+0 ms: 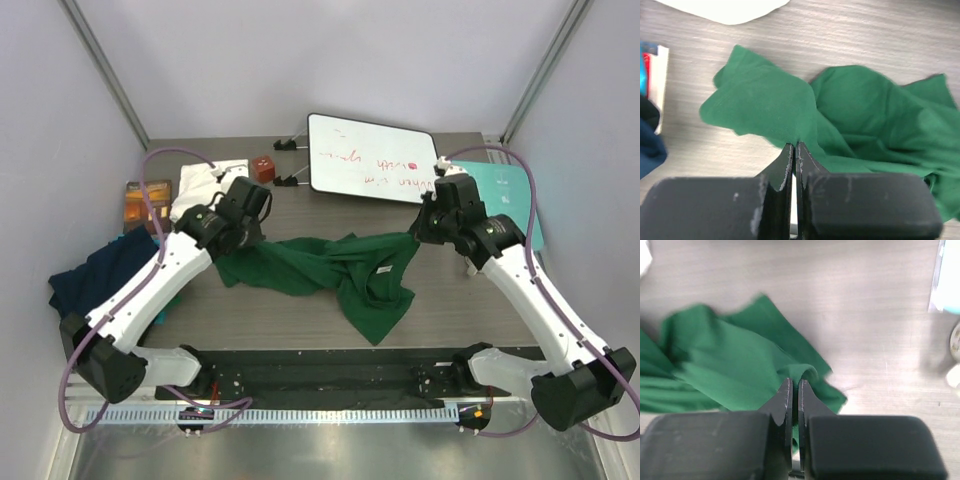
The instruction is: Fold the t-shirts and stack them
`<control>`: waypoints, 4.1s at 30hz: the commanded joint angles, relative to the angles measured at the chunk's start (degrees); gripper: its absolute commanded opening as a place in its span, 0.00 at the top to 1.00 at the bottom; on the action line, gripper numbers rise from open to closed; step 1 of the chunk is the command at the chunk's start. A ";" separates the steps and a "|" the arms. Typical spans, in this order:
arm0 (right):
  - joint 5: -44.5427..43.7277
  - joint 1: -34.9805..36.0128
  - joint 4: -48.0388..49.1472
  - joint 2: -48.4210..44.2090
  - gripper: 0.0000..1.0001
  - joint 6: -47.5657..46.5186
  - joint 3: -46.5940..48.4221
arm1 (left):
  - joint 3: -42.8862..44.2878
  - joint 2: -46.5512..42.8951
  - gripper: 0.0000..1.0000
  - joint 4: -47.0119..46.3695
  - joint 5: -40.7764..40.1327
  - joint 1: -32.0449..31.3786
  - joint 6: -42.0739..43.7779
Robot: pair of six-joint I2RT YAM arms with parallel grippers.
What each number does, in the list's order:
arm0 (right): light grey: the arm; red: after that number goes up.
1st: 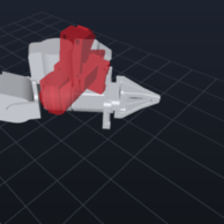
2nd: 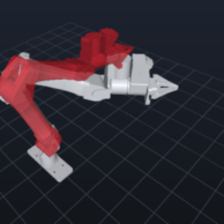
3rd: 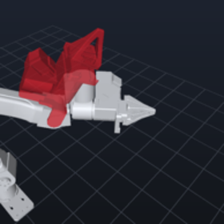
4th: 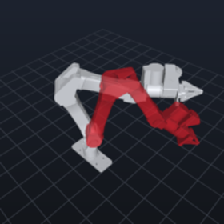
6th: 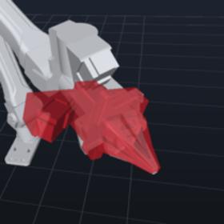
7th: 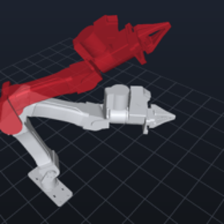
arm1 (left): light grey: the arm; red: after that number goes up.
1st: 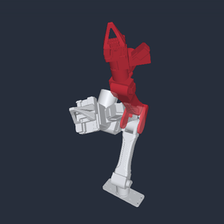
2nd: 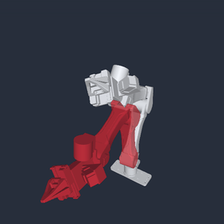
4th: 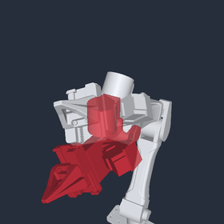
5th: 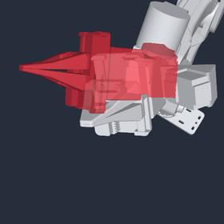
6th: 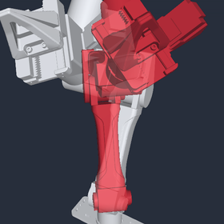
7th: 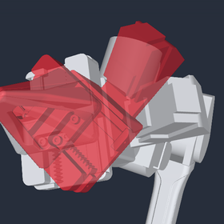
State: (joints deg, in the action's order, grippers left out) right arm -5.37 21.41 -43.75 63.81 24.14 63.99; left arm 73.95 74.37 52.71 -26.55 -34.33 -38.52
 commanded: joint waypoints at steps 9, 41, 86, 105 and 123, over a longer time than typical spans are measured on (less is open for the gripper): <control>-4.12 0.04 -1.51 0.88 0.99 -2.34 22.40 | 6.73 -17.05 1.00 12.76 -15.98 0.05 0.12; -18.27 0.04 -15.32 -1.50 0.99 -8.15 48.52 | 14.65 -32.29 1.00 20.18 -20.39 0.05 1.08; 19.69 -9.63 3.93 -9.85 0.99 7.85 -19.93 | -17.00 -19.70 0.96 11.89 4.75 12.97 -11.84; 14.08 -9.54 -2.91 -15.64 0.99 5.57 -17.93 | 6.18 13.11 0.62 -9.80 18.45 12.97 1.52; 16.53 -9.63 -3.89 -17.58 0.99 5.30 -17.23 | 33.00 50.69 0.51 -15.01 22.59 12.18 2.49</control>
State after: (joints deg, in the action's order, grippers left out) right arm 10.13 11.86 -48.14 45.84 30.22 43.94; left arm 100.73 123.52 39.31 -4.47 -22.00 -37.80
